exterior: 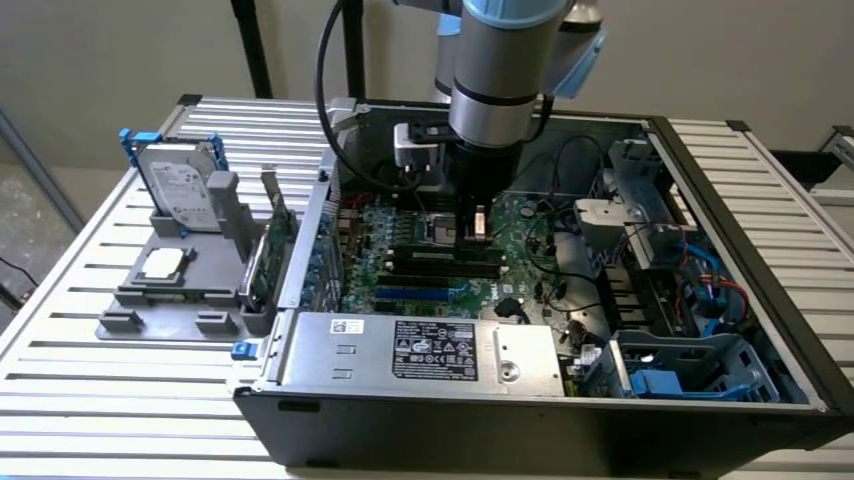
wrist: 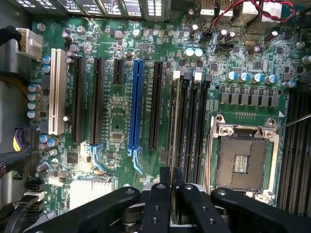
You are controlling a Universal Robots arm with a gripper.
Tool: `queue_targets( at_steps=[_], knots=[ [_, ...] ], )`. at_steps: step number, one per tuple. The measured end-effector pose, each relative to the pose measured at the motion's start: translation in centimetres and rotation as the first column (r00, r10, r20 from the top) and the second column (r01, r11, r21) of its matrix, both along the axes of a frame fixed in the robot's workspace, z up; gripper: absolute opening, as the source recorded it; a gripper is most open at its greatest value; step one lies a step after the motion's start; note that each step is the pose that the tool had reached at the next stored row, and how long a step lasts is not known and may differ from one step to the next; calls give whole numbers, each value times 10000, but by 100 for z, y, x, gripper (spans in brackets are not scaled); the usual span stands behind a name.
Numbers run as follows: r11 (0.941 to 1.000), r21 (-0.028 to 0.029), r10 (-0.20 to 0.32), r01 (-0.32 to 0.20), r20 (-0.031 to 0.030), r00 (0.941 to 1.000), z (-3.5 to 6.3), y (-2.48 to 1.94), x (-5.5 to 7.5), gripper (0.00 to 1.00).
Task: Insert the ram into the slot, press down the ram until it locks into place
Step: 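Insert the ram into the slot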
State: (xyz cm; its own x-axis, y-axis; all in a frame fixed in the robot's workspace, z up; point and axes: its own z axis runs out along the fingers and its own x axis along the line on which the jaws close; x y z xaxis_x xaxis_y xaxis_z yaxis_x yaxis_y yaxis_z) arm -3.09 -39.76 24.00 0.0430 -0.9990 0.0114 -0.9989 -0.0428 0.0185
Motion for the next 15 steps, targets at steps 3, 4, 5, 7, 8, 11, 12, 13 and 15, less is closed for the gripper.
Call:
queue_targets(
  at_steps=[3, 4, 5, 7, 8, 11, 12, 13, 15],
  knots=[
    [10000, -20, 1, -1, 6, 10000, -34, 0, -2, 13],
    [10000, -26, 3, -3, 7, 10000, -41, 0, -2, 13],
    [10000, -28, 3, -3, 10, 10000, -46, 0, -3, 13],
    [10000, -35, 3, -3, 16, 10000, -56, 0, -5, 13],
    [10000, -39, 3, -3, 19, 10000, -62, 0, -6, 13],
    [10000, -46, 4, -4, 29, 10000, -73, 2, -11, 13],
    [10000, -46, 4, -4, 30, 10000, -75, 3, -11, 13],
    [10000, -45, 5, -5, 31, 10000, -76, 6, -11, 13],
    [10000, -44, 4, -4, 31, 10000, -78, 11, -12, 13]
  ],
)
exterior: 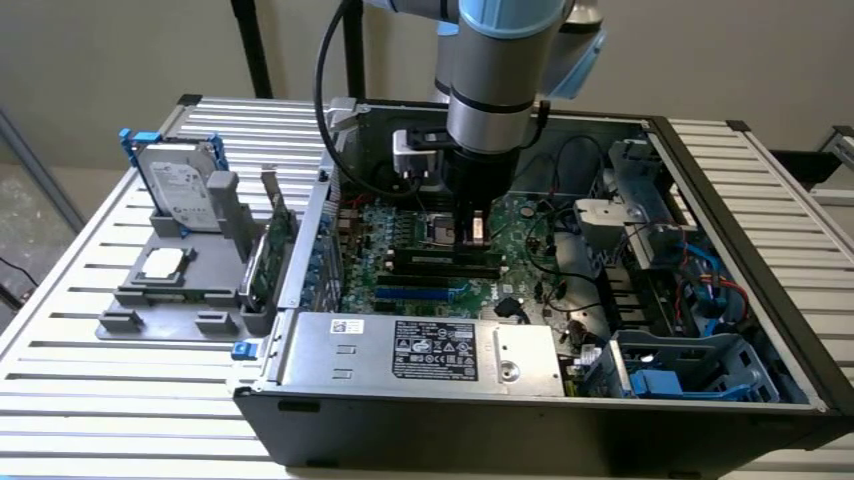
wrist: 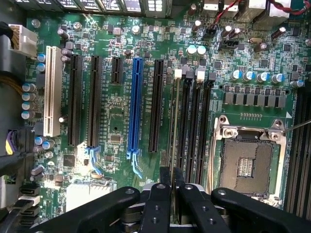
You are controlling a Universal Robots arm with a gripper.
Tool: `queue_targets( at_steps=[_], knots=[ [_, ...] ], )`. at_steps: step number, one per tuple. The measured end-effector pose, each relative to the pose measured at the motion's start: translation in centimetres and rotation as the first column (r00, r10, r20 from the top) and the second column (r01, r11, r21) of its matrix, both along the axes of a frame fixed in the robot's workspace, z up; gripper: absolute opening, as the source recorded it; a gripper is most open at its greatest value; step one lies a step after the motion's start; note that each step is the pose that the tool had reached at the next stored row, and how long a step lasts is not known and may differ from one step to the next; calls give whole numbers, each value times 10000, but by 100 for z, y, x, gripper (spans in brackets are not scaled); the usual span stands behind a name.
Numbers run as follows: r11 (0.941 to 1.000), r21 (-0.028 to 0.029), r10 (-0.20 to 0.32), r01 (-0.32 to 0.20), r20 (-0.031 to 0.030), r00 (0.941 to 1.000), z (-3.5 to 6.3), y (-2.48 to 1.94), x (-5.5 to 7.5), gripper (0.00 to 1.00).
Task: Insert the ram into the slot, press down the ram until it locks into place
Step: 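Insert the ram into the slot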
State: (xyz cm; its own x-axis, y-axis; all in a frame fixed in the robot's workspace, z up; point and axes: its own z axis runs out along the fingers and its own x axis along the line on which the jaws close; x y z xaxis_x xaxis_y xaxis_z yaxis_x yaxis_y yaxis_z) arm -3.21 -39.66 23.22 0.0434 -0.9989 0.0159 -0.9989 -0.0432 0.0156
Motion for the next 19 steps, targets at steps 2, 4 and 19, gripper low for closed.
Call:
queue_targets(
  at_steps=[2, 4, 19],
  knots=[
    [10000, -1, 0, 0, 0, 10000, -3, 2, 0, 13],
    [10000, 0, 0, 0, 1, 10000, -10, 3, 0, 13],
    [10000, 0, -16, 16, 2, 10000, -48, 13, 0, 13]
  ],
)
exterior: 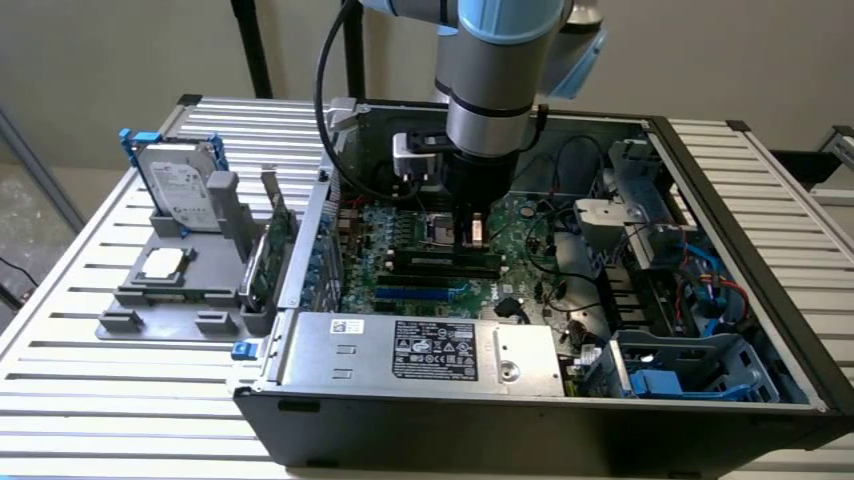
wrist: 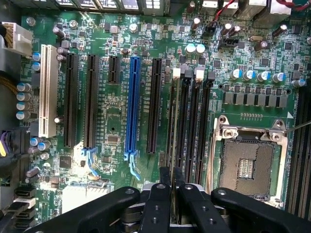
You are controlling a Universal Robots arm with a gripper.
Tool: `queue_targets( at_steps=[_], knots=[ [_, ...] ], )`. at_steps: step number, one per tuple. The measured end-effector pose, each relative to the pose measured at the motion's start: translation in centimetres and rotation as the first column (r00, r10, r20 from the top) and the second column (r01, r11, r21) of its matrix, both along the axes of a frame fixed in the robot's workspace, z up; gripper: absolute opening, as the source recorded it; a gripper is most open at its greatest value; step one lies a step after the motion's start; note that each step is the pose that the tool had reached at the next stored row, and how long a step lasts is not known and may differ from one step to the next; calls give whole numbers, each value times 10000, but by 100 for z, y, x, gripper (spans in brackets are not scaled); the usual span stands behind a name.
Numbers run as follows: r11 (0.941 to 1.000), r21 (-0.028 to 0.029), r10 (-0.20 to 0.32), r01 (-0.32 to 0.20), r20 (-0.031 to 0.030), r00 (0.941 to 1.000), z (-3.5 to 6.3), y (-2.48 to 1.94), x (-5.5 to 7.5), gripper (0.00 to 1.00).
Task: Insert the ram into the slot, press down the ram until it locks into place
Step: 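Insert the ram into the slot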
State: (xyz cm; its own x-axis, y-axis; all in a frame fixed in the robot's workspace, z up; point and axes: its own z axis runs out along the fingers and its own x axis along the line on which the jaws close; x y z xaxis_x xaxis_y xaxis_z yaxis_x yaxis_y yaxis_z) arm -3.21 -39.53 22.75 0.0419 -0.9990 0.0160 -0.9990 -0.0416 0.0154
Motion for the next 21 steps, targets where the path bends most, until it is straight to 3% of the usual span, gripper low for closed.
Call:
queue_targets(
  at_steps=[13, 14, 21],
  knots=[
    [10000, 0, -1, 1, 1, 10000, -18, 2, 0, 15],
    [10000, 5, -1, 1, 3, 10000, -1, 2, 0, 21],
    [10000, 42, -1, 1, 1, 10000, 158, 2, -98, 21]
  ],
)
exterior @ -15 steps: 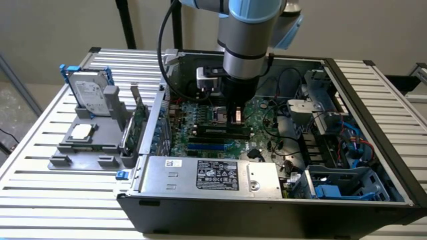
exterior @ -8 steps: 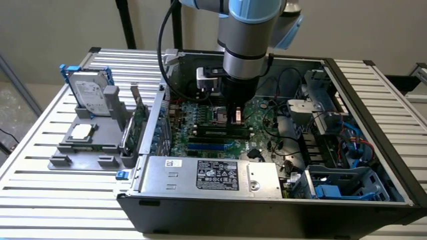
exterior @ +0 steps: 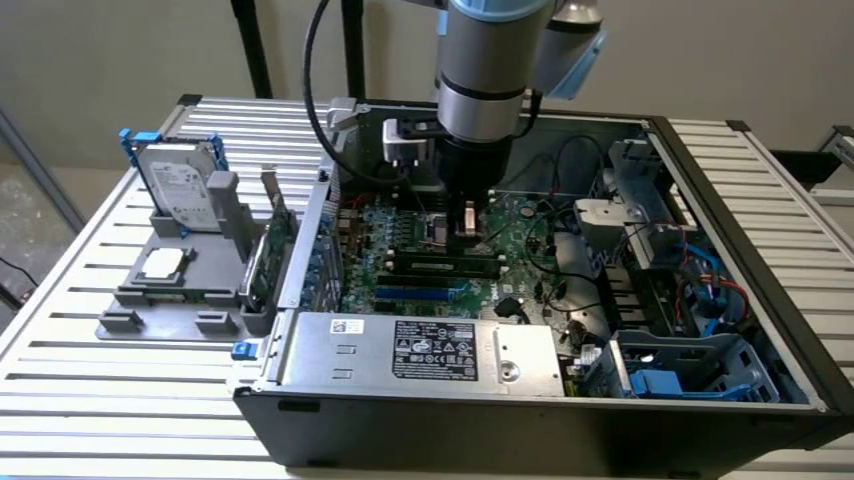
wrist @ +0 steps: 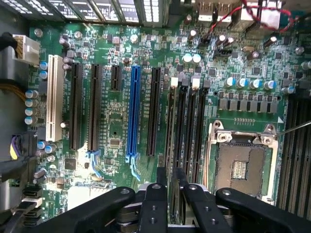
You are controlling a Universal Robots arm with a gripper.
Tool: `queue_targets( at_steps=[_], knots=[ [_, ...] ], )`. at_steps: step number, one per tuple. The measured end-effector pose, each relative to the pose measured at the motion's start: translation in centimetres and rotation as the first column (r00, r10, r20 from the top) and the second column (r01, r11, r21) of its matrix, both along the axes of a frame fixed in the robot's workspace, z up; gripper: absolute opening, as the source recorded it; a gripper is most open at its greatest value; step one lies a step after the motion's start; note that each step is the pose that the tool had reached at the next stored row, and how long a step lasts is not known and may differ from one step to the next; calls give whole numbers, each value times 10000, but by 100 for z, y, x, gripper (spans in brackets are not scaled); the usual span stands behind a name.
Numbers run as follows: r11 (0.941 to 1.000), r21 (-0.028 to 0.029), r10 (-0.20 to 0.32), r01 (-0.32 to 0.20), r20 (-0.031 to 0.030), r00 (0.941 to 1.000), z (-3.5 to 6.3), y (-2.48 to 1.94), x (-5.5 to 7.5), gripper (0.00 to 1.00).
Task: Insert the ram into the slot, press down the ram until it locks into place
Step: 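Insert the ram into the slot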
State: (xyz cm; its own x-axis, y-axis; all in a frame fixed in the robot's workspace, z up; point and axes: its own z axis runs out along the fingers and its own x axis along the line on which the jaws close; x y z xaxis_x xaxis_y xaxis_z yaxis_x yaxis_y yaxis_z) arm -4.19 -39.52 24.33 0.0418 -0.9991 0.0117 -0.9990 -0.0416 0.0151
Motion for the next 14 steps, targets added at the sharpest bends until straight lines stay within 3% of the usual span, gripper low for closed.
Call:
queue_targets(
  at_steps=[3, 5, 14],
  knots=[
    [10000, 2, -1, 1, 1, 10000, 5, 0, -29, 19],
    [10000, 0, 1, -1, 1, 10000, 6, 0, -29, 11],
    [10000, -1, 1, -1, 0, 10000, 6, 0, -30, 11]
  ],
)
